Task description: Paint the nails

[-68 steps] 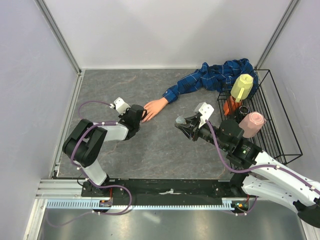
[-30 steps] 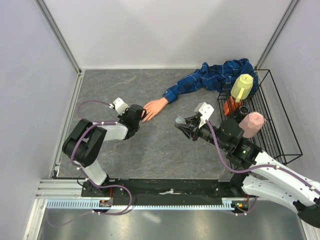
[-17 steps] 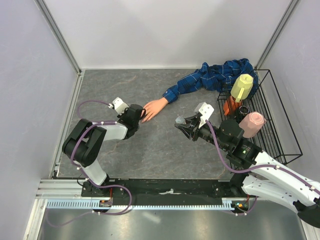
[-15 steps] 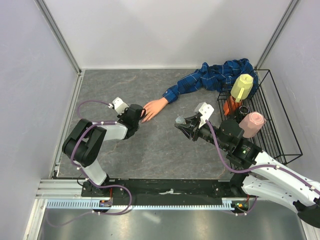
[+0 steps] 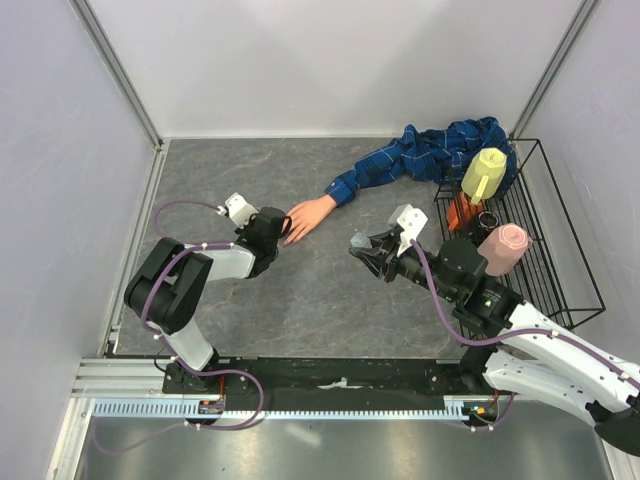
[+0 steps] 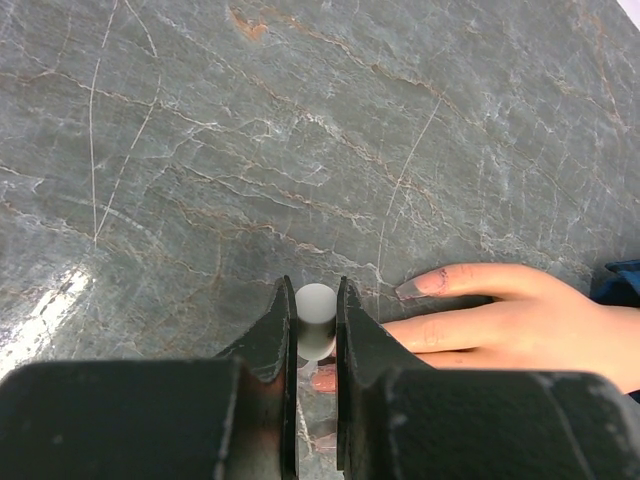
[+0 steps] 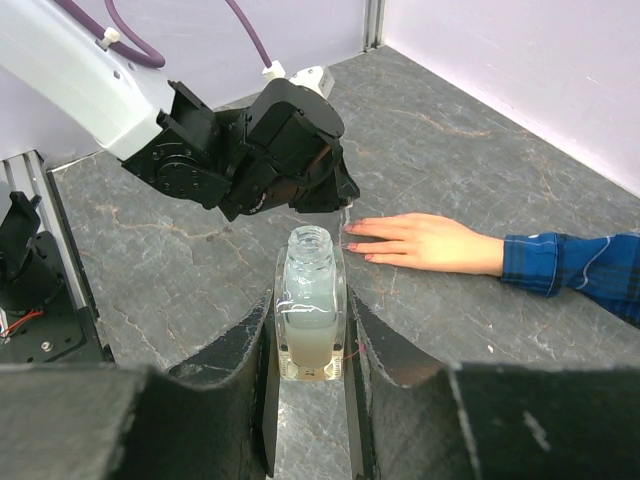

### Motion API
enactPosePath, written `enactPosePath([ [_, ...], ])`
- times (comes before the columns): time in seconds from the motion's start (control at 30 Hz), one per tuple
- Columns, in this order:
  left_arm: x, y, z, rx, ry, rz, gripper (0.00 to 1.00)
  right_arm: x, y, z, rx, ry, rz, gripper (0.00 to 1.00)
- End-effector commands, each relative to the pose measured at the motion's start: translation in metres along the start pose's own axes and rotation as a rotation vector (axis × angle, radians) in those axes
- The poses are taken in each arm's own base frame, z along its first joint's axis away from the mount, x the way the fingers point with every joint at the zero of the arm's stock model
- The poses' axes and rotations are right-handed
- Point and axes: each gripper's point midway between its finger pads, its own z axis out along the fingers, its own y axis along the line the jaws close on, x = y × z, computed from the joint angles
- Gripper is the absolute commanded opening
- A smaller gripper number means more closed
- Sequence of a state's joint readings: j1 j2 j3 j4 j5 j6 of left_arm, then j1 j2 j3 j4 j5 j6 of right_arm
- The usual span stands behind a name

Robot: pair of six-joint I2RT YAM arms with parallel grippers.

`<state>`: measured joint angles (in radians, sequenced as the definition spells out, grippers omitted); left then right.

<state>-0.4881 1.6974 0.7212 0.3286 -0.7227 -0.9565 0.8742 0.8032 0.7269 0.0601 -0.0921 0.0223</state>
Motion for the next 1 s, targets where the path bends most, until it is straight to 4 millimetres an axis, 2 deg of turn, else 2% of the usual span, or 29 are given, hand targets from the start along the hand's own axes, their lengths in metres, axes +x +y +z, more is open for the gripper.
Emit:
enactPosePath([
  [0.0,-0.015,-0.016,0.004,0.033,-0.046,-0.046,0.02,-0.014,0.002,0.002,-0.012,-0.055,0.003,0.00],
  [0.43,-0.014,-0.020,0.003,0.061,-0.042,-0.047,0.02,-0.012,0.002,0.003,-0.012,-0.051,0.003,0.00],
  [0.97,-0.012,-0.003,-0.002,-0.011,-0.029,-0.057,0.02,-0.013,0.002,0.004,-0.017,-0.054,0.003,0.00],
])
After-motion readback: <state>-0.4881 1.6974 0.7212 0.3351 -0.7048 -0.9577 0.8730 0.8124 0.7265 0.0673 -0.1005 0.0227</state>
